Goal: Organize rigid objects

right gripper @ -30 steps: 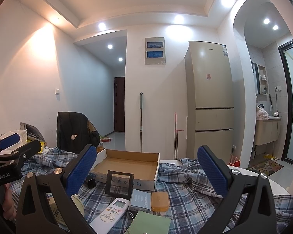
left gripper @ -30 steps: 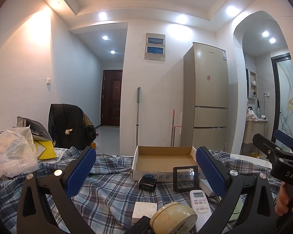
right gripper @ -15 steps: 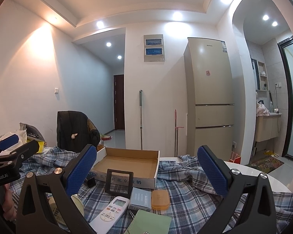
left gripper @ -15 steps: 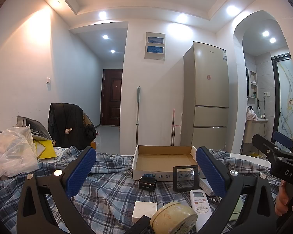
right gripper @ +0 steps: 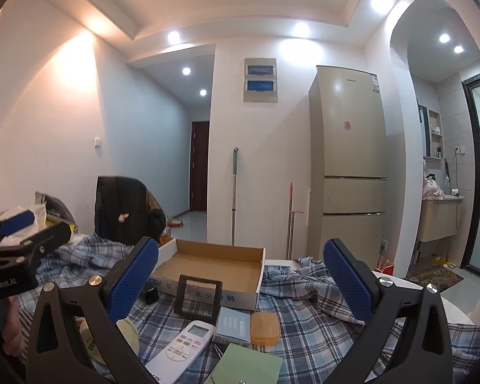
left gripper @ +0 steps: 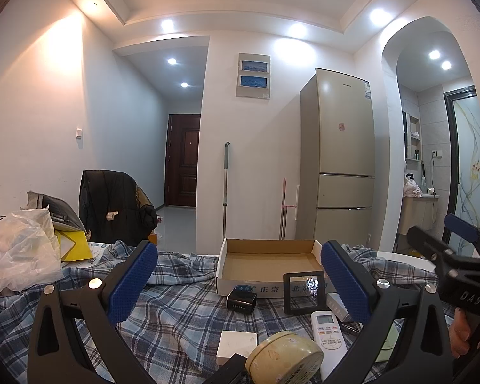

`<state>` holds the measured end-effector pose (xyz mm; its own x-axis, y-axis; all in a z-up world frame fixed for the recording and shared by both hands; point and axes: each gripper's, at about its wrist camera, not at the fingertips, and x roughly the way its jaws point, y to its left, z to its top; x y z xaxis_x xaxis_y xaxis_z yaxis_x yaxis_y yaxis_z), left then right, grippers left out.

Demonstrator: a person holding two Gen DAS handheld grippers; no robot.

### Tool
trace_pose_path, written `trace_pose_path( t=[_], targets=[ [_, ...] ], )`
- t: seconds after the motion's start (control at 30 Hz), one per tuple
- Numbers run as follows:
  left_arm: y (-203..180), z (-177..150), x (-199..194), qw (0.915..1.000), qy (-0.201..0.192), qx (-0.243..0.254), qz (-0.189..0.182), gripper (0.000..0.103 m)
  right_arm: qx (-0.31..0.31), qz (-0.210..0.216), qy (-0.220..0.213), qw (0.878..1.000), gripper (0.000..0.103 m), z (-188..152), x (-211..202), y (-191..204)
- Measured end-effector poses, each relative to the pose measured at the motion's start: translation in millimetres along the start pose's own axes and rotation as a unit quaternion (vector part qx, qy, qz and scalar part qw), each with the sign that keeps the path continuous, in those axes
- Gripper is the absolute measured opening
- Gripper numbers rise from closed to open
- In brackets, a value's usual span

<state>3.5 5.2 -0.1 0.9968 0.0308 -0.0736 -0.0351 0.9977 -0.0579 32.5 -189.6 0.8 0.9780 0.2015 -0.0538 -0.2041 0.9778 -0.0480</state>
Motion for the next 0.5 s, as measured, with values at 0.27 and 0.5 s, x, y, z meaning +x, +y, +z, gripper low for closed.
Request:
trace_pose_path(
  t=[0.27,0.5],
  targets=[
    [-7,-13,2,0.9996,0.005,0.011,-0.025,0.103,-0.025,-0.005,0.022,0.999,0.103,-1,5,9],
    [-6,-10,-7,0.9996,-0.01,0.013,-0.023,0.103,-0.028,-0.004,0.023,0.999,0.103,-2,5,12]
  ],
)
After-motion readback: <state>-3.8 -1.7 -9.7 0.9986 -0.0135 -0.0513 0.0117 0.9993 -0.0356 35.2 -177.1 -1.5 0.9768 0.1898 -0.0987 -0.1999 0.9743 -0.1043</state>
